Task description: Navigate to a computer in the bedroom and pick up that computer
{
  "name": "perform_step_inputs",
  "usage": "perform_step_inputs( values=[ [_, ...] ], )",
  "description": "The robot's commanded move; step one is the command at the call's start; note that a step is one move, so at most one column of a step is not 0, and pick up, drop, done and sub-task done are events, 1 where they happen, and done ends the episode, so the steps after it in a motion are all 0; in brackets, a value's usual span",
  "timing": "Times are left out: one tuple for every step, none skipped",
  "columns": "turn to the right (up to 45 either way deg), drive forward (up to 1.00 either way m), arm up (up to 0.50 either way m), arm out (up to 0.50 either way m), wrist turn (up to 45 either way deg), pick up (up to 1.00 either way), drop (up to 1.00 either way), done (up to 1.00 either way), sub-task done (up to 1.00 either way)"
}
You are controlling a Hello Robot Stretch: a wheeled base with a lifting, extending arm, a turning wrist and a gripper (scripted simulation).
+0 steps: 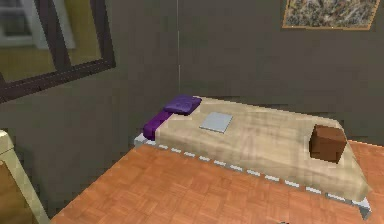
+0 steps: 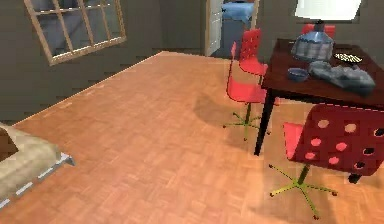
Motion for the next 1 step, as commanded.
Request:
perform_step_inputs(
  values=[
    [3.0, 0.00, 0.00, 0.00, 0.0, 0.00, 0.00, 0.00, 0.00]
  ],
)
